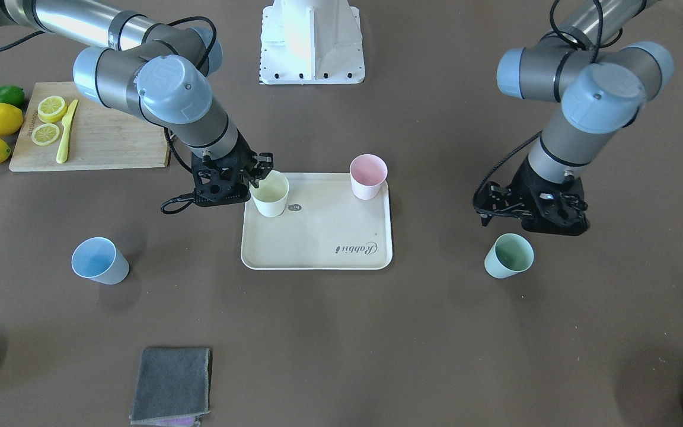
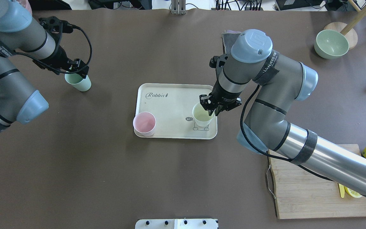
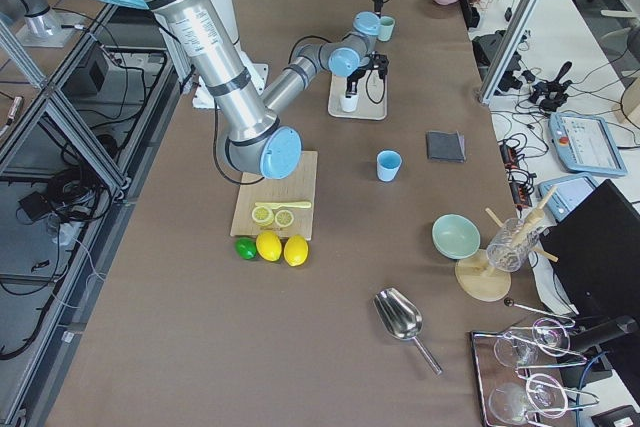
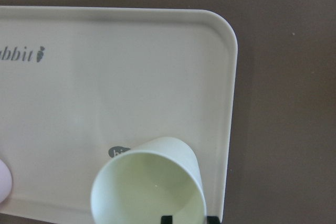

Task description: Place all cups on tray

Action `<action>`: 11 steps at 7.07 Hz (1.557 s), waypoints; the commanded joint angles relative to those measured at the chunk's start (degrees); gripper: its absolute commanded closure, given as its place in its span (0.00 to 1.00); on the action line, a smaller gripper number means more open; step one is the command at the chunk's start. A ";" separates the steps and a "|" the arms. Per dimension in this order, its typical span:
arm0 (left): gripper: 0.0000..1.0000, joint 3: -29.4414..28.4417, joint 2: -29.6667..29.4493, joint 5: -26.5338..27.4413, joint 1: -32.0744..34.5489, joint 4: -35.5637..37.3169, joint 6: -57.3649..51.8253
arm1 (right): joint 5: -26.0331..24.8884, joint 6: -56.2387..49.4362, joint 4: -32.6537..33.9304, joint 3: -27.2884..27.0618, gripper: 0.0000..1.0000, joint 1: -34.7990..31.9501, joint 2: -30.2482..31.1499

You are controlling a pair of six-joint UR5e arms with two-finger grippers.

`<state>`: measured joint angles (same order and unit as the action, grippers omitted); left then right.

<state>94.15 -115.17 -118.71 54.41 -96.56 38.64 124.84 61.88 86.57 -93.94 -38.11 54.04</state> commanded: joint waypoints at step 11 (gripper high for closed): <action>1.00 -10.40 -4.52 -8.91 -0.36 -11.20 8.62 | 4.89 -34.88 7.12 7.70 0.02 -23.32 10.12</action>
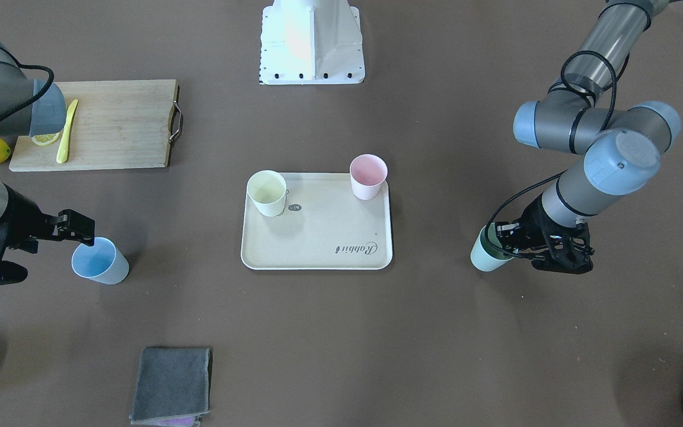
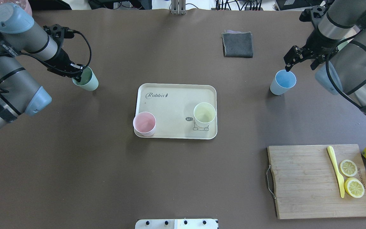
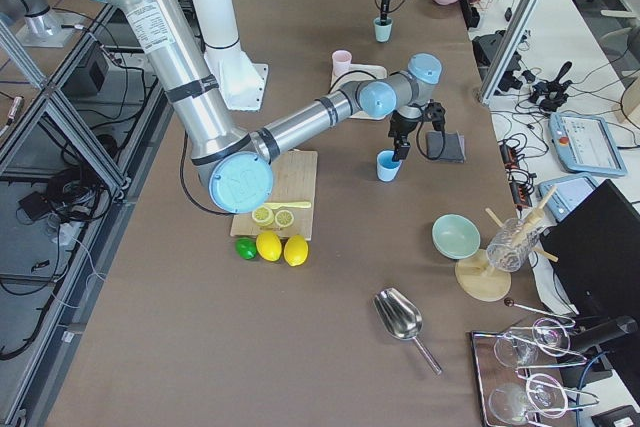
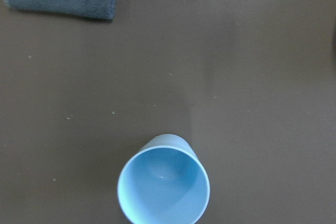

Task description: Place all cups on tray

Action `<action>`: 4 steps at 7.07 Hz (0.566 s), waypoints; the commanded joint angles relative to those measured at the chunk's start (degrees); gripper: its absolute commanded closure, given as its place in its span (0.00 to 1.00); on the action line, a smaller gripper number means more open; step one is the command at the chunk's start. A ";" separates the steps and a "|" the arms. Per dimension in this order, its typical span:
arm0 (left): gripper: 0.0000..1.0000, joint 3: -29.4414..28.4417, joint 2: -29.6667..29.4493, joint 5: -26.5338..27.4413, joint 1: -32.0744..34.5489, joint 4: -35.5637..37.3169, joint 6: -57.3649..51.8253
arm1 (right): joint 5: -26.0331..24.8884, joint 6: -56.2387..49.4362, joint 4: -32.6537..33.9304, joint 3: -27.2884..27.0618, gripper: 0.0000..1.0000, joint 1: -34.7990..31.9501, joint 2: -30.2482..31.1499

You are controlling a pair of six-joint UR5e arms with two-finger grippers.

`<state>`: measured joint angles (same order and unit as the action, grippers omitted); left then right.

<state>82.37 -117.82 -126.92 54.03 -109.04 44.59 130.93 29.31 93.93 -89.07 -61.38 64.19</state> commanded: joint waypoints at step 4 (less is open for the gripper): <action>1.00 1.48 -8.04 -0.27 -5.58 1.20 16.82 | -2.00 -0.31 -8.06 9.01 0.29 2.13 1.27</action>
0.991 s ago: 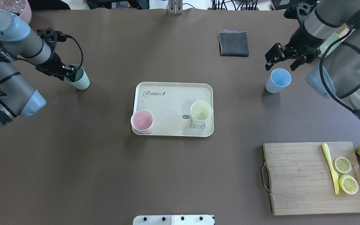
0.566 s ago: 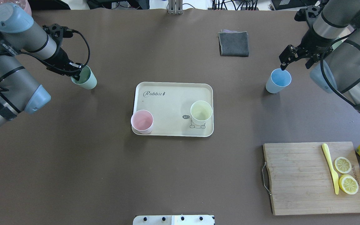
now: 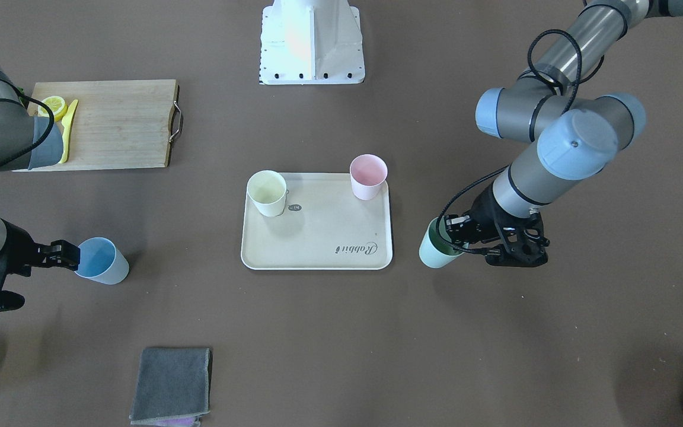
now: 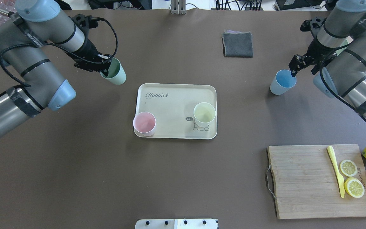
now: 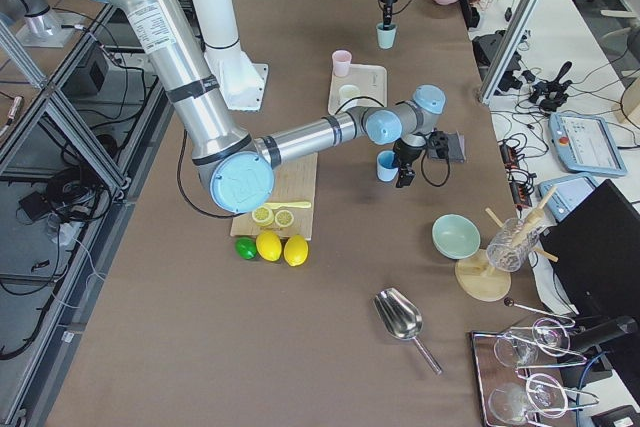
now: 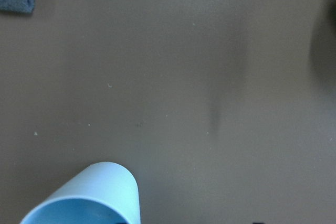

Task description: Place all cups on tray

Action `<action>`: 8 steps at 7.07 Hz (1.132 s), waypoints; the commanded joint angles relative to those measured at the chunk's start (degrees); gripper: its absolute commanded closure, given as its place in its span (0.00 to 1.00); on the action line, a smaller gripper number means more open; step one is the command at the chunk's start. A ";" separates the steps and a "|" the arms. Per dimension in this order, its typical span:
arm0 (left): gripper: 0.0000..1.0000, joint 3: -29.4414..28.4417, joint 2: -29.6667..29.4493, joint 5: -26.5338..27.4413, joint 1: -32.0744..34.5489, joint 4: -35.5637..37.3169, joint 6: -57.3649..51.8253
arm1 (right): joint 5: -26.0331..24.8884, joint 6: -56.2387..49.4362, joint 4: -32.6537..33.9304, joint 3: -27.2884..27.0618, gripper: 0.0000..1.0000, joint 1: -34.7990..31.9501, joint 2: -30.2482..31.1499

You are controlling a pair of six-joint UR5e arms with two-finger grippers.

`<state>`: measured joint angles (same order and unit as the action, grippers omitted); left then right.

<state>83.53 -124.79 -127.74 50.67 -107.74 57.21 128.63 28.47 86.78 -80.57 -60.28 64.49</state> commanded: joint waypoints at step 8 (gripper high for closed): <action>0.02 1.27 -3.09 11.38 -11.91 -0.01 11.34 | 7.16 17.79 -5.04 -3.36 1.00 4.27 -5.13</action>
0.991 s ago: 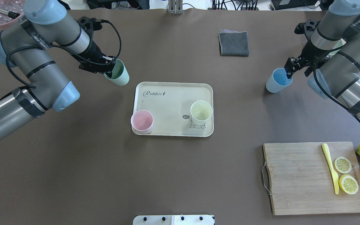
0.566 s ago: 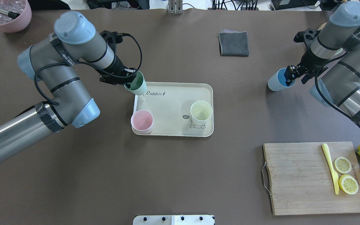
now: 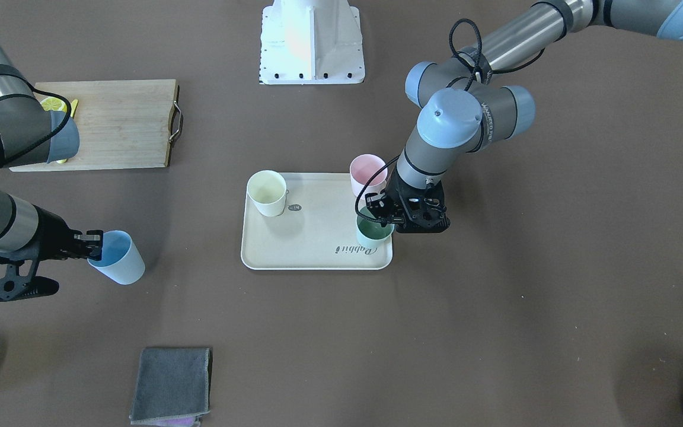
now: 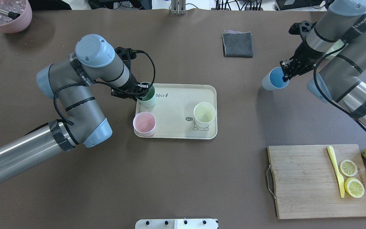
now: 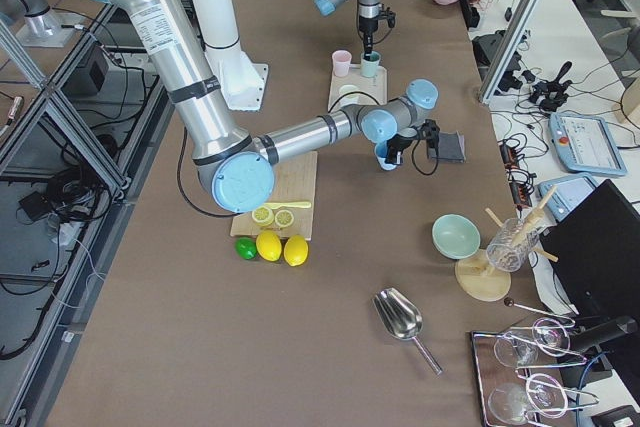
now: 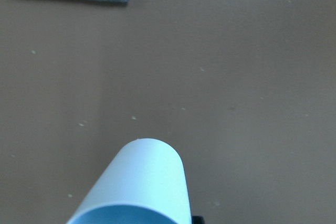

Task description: Place all cups on tray

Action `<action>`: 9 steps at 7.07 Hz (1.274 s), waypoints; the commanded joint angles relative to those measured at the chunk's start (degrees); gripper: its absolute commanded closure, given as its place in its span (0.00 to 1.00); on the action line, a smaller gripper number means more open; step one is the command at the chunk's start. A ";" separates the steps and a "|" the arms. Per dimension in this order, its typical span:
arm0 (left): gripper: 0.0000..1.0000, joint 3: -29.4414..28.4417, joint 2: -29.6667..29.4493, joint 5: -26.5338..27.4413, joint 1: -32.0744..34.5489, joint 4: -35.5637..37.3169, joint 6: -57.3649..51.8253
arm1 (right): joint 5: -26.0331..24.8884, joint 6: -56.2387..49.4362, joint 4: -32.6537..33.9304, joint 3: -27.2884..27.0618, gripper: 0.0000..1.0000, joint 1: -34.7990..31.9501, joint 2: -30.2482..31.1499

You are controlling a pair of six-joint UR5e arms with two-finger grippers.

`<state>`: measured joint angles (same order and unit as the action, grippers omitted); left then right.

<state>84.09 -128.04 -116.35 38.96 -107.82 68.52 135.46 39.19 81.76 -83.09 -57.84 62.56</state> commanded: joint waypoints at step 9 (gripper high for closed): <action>0.02 8.98 8.86 -9.68 15.26 6.91 -18.51 | -7.58 27.70 -0.73 1.44 0.00 15.66 -15.10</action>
<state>92.46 -119.56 -125.93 53.79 -101.95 50.09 128.22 67.11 81.05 -81.72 -42.17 47.42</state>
